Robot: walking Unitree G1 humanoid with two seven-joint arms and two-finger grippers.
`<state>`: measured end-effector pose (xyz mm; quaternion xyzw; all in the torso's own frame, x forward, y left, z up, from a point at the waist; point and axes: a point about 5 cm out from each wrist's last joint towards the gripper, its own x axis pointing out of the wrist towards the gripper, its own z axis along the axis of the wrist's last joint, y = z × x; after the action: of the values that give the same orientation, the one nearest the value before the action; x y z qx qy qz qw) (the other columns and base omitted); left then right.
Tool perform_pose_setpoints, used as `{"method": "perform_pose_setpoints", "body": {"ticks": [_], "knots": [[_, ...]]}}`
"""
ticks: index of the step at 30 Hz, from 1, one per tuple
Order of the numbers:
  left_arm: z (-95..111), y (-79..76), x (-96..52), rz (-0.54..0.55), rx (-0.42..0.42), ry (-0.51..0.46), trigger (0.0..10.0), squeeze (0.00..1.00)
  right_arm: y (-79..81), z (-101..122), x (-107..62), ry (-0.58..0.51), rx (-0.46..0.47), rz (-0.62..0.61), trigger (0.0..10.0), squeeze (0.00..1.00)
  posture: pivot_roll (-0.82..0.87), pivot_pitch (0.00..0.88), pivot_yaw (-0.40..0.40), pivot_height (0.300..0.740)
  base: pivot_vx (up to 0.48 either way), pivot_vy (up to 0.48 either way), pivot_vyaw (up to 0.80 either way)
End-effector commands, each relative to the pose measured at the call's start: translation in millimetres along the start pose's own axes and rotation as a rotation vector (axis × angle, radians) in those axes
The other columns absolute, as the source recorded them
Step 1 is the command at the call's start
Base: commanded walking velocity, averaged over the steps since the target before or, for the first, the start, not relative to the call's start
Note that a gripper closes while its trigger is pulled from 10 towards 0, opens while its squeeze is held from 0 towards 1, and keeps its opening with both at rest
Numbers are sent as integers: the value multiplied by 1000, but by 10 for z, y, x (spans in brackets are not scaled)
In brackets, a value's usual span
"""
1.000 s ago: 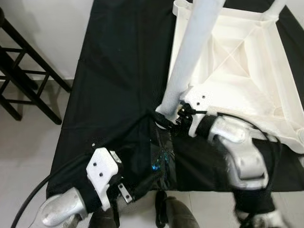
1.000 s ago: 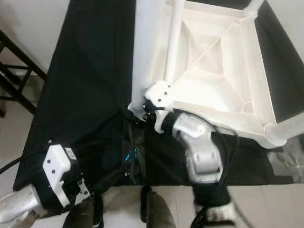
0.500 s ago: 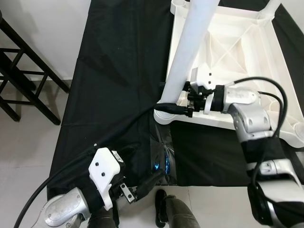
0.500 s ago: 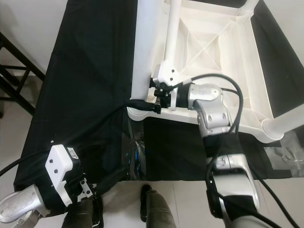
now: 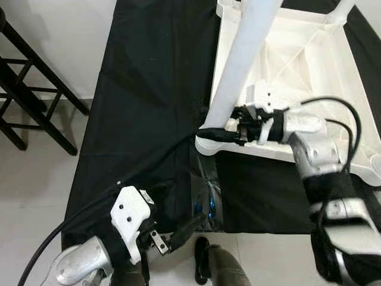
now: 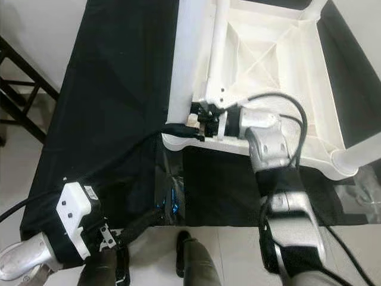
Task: Building children table
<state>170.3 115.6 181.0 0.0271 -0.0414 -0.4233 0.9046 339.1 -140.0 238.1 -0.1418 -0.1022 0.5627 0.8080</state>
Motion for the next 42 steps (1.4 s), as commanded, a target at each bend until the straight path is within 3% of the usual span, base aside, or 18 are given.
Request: {"method": "perform_pose_setpoints", "body": {"ticks": [1,3,4,5,7,14,15,17,18,20,21,25,27,28,29,32,36,42], "knots": [[-25,-23,-28,-8,-15,10,10000,0,123,-223,57,62,84,-296,0,0,140,312,-92,740,0,0,0],[-24,-19,-36,-8,-16,11,10000,0,183,-306,82,93,127,-460,0,0,140,312,-92,740,0,0,0],[-17,-11,-41,-7,-17,11,10000,0,468,-469,81,187,180,-614,0,0,135,321,-86,740,0,0,0],[-17,-11,-41,-7,-17,11,10000,0,468,-469,81,187,180,-614,0,0,135,321,-86,740,0,0,0],[-26,8,-41,-13,-18,16,10000,0,897,-569,70,291,206,-732,0,0,113,307,-70,740,0,0,0],[-21,16,-21,-20,-18,10,10000,0,928,-527,132,292,189,-720,0,0,120,308,-72,740,0,0,0],[-20,14,-21,-21,-17,11,10000,0,877,-510,150,295,175,-725,5961,0,121,311,-70,740,0,0,0],[-19,12,-21,-22,-16,11,10000,0,854,-490,159,300,168,-740,5961,0,120,311,-70,740,0,0,0],[-20,11,-21,-22,-17,11,10000,0,822,-472,161,299,157,-746,10000,0,117,312,-70,740,0,0,0],[-22,13,-19,-22,-16,11,10000,0,779,-419,165,274,164,-758,10000,0,116,311,-71,740,0,0,0],[-21,16,-16,-21,-16,10,10000,0,712,-357,179,223,198,-745,10000,1000,115,311,-73,740,0,0,0],[-20,18,-10,-20,-15,7,10000,0,631,-235,207,124,268,-715,10000,1000,117,309,-76,740,0,0,0],[-26,17,-11,-19,-16,7,10000,0,522,20,236,-45,276,-574,10000,1000,114,310,-78,740,0,0,0],[-28,16,-11,-18,-16,8,10000,0,497,87,237,-79,256,-498,10000,208,117,309,-79,740,0,0,0],[-30,14,-9,-18,-15,8,10000,0,489,141,234,-102,235,-420,10000,0,118,308,-80,740,0,0,0],[-27,17,-4,-16,-15,5,10000,0,474,196,218,-104,180,-303,10000,0,118,307,-79,740,0,0,0],[-22,26,5,-12,-12,2,10000,0,502,245,116,-39,20,80,10000,0,126,304,-80,740,0,0,0],[-19,27,11,-10,-10,-1,10000,0,352,269,126,-25,28,214,10000,0,133,302,-85,740,0,0,0]]}}
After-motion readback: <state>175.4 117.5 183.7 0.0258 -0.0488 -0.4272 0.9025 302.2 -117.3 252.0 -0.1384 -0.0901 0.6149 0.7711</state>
